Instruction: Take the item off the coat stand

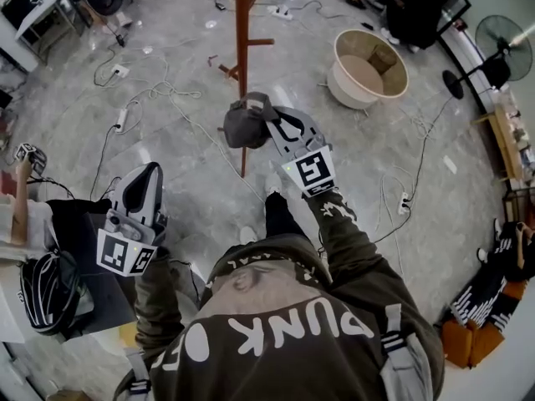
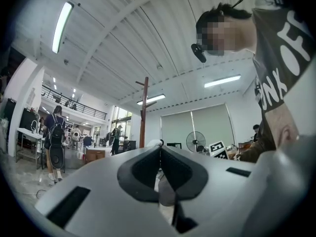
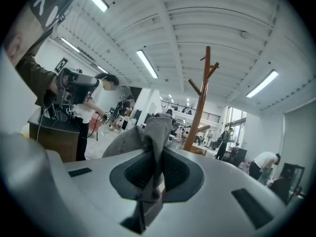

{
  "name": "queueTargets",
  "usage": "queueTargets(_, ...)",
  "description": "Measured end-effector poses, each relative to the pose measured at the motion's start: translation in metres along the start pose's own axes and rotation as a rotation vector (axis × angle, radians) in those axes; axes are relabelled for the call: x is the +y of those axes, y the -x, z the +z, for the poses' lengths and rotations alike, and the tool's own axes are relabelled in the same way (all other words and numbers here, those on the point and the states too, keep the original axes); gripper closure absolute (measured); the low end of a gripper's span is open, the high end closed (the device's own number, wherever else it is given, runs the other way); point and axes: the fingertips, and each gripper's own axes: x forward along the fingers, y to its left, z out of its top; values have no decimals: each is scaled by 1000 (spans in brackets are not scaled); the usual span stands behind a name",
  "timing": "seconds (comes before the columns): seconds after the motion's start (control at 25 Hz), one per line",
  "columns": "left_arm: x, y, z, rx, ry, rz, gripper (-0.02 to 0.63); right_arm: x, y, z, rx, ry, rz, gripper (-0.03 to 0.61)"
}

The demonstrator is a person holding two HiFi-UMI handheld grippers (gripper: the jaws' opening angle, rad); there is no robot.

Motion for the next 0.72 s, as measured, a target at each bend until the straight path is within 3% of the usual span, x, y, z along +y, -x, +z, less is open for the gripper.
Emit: queueTargets(0.72,-65,10,20,-11,31,-72,609,4,136,37,0,-52,-103,541)
